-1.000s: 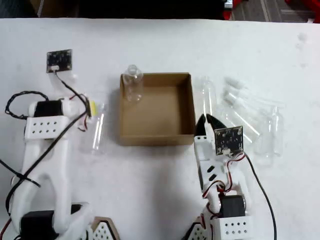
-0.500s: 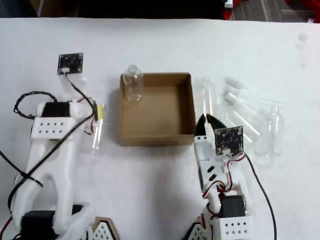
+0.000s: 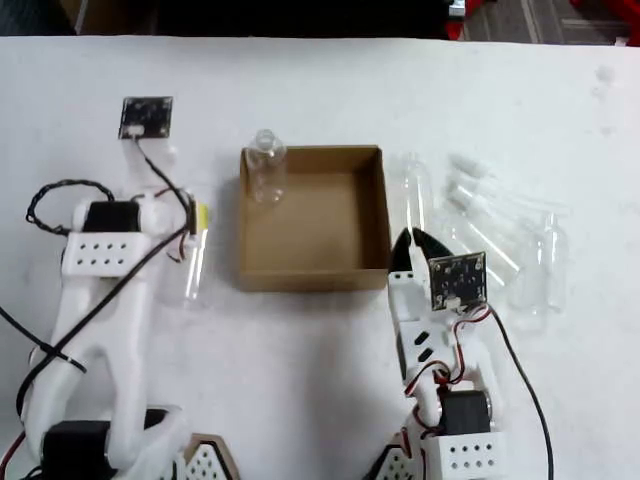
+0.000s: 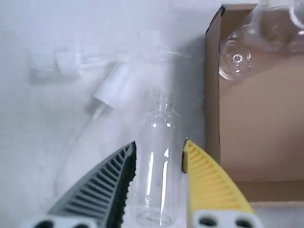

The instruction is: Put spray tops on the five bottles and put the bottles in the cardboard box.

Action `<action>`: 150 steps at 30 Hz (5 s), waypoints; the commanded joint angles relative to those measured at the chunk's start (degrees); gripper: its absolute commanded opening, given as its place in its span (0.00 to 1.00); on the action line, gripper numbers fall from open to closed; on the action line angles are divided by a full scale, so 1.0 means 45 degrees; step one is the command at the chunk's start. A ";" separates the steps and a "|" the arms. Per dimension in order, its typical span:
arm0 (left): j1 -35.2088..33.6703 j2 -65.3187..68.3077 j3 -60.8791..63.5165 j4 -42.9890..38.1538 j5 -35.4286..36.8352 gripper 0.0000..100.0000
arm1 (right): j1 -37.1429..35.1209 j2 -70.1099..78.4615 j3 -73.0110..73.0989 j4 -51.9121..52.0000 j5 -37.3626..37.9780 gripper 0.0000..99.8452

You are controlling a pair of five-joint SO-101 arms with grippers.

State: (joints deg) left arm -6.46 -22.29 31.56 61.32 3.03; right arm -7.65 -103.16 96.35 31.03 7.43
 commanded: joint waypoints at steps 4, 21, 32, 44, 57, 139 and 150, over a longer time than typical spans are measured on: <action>0.0576 0.1397 -0.3946 0.2247 -0.0879 0.15 | 0.0088 -0.0029 0.0117 -0.0225 0.0156 0.02; -0.0010 1.2806 -1.4867 0.6408 -0.0781 0.15 | 0.0107 -0.0029 0.0117 -0.0264 0.0156 0.02; -0.0088 1.5267 -1.7270 0.8010 -0.0078 0.16 | 0.0127 -0.0029 0.0117 -0.0283 0.0156 0.02; -0.0088 1.5443 -1.7211 0.8127 -0.0078 0.22 | 0.0127 -0.0029 0.0117 -0.0283 0.0156 0.02; -0.0107 1.6166 -1.7348 0.8107 -0.0078 0.22 | 0.0127 -0.0029 0.0117 -0.0283 0.0156 0.02; 0.1455 -1.1770 0.0860 0.0996 0.2813 0.02 | 0.0029 -0.0029 0.0117 -0.0205 0.0156 0.02; 0.2354 -1.4701 0.8947 -0.7736 0.0879 0.03 | 0.0010 -0.0029 0.0117 -0.0205 0.0156 0.02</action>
State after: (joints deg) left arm 0.04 -85.67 62.59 39.87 14.11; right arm -7.65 -103.16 96.35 31.03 7.43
